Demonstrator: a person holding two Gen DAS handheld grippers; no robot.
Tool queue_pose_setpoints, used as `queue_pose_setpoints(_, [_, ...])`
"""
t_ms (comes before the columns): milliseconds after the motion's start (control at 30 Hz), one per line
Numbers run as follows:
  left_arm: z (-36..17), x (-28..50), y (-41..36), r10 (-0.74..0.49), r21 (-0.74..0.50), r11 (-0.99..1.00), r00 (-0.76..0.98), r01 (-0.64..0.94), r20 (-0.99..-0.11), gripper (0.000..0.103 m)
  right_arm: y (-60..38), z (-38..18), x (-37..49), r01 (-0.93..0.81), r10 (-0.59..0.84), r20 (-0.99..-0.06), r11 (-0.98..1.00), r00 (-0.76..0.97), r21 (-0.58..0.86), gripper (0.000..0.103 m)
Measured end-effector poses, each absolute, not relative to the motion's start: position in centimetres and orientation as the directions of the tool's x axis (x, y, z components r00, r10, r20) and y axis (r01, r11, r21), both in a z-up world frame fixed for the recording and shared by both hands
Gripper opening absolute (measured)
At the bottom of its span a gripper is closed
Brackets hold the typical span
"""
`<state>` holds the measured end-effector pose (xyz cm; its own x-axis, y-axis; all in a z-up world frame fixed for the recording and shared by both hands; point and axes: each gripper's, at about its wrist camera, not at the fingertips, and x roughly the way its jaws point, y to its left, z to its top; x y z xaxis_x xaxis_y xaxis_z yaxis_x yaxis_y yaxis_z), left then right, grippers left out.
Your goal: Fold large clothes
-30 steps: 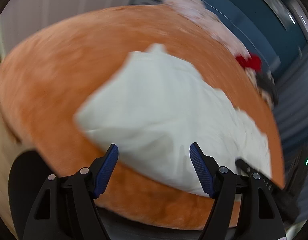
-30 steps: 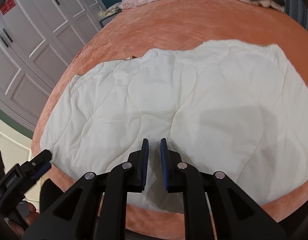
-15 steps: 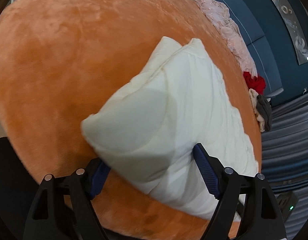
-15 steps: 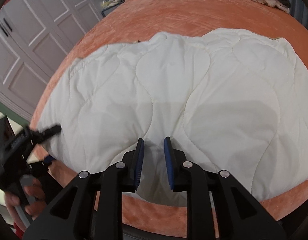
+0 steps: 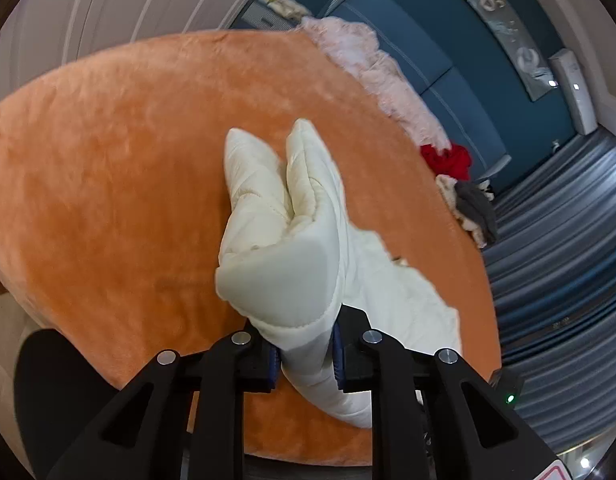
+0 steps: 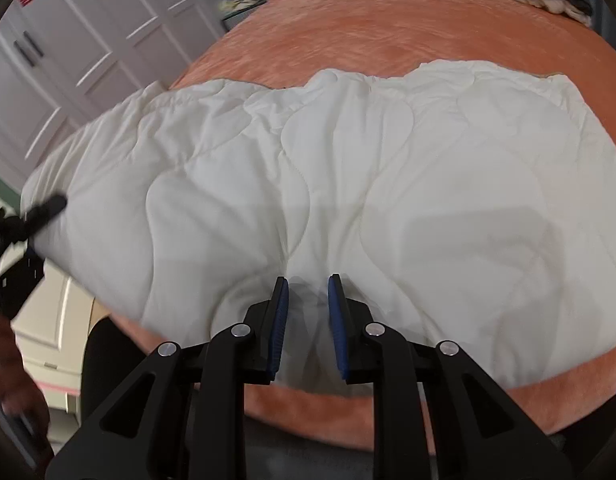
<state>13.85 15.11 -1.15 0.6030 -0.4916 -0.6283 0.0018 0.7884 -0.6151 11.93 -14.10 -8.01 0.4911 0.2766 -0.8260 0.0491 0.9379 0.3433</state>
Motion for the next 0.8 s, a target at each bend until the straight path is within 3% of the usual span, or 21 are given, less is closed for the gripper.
queue_pose_setpoints(200, [3.3, 12.1, 15.0, -0.45, -0.563, 0.825, 0.671, 0.058, -0.589, 0.015, -10.0, -8.6, 10.8, -0.039, 0.421, -0.804, 0.893, 0.42, 0.447, 0.019])
queue_pose_setpoints(333, [6.2, 10.5, 11.9, -0.414, -0.439, 0.886, 0.684, 0.151, -0.6, 0.015, -7.7, -10.5, 11.6, -0.067, 0.493, -0.77, 0.856, 0.405, 0.512, 0.017])
queue_pose_setpoints(567, [7.7, 8.4, 5.2, -0.472, -0.341, 0.881, 0.661, 0.328, -0.583, 0.015, -11.5, -8.5, 10.0, -0.043, 0.503, -0.734, 0.836, 0.457, 0.547, 0.02])
queue_pose_setpoints(800, [5.9, 7.4, -2.2, -0.52, -0.282, 0.845, 0.578, 0.454, -0.629, 0.015, -20.4, -6.9, 5.7, 0.111, 0.403, -0.729, 0.832, 0.553, 0.544, 0.02])
